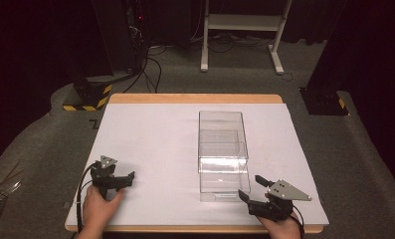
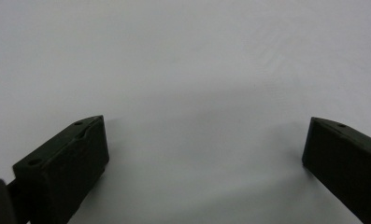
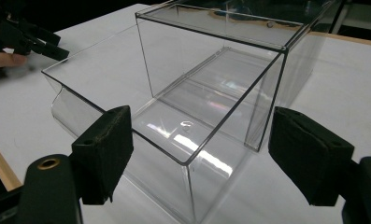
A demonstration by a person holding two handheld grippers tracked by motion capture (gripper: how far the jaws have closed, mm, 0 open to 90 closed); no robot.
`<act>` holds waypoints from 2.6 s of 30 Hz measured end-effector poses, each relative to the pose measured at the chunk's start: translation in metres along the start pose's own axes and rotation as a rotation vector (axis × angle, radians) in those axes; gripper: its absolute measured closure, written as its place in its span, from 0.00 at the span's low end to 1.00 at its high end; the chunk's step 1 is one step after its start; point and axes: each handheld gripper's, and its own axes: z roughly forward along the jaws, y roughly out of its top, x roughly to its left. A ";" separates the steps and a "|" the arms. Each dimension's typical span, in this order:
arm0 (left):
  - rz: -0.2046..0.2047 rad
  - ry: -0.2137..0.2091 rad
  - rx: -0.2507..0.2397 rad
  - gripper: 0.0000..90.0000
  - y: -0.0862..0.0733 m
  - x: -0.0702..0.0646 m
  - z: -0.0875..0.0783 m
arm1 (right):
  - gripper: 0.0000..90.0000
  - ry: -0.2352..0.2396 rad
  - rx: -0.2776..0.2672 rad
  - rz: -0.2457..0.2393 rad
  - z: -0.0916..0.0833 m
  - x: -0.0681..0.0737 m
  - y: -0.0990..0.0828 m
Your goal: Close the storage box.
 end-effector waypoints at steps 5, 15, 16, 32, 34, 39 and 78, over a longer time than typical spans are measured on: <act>0.000 0.001 -0.001 0.01 0.000 0.000 0.000 | 0.25 -0.004 -0.012 -0.001 0.008 -0.003 0.004; 0.003 0.002 -0.001 0.01 0.000 0.000 0.000 | 0.26 0.002 -0.009 -0.007 0.010 -0.002 0.004; 0.002 0.002 -0.001 0.01 0.000 0.000 0.000 | 0.26 0.005 -0.011 -0.009 0.009 -0.002 0.004; 0.000 0.001 -0.001 0.01 0.000 0.000 0.000 | 0.28 -0.008 0.047 -0.005 0.010 0.000 -0.008; 0.000 0.001 -0.001 0.01 0.000 0.000 0.000 | 0.28 -0.012 0.047 -0.005 0.011 -0.001 -0.008; 0.001 0.001 -0.001 0.01 0.000 0.000 0.000 | 0.27 -0.015 0.045 -0.005 0.014 -0.004 -0.007; 0.001 0.001 -0.001 0.01 0.000 0.000 0.000 | 0.23 -0.056 0.038 0.014 0.041 -0.018 0.003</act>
